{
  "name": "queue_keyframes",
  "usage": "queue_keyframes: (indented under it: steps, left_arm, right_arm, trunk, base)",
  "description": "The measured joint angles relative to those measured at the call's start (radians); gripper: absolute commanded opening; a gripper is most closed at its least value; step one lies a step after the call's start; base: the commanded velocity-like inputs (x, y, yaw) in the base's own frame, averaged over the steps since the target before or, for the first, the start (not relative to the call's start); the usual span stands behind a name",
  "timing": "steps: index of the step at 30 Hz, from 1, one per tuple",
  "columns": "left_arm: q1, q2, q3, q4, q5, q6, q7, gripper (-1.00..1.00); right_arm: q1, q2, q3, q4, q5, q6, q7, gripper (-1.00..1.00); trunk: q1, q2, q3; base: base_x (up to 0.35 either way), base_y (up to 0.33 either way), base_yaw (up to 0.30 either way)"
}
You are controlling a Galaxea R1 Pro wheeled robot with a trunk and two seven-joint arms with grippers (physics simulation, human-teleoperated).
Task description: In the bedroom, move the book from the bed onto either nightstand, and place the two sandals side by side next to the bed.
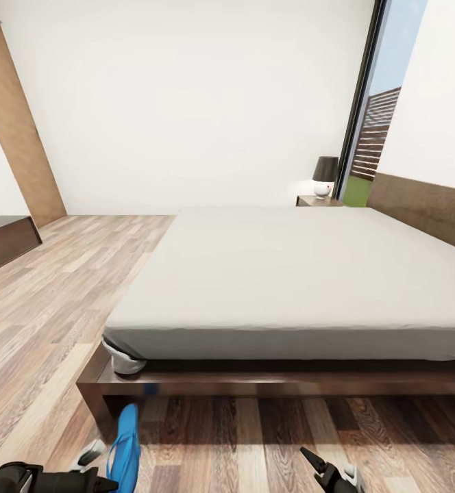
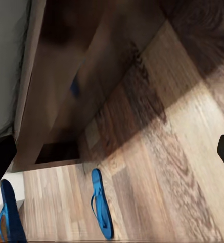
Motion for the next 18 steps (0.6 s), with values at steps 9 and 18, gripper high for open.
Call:
queue_keyframes:
  steps: [9,18]
  left_arm:
    - [-0.006,-0.065,-0.008,-0.007,-0.017,0.003,0.315,-1.0]
    - [-0.008,-0.107,-0.128,-0.077,-0.069,0.002,0.347,-1.0]
  right_arm:
    - [-0.001,0.107,0.067,-0.19,0.063,0.088,0.095,1.0]
    - [-0.001,0.181,0.086,-0.314,0.082,0.213,0.106,1.0]
  trunk:
    - [0.0,0.0,0.0]
    - [0.0,0.0,0.0]
  base:
    - [0.0,0.0,0.0]
    - [0.0,0.0,0.0]
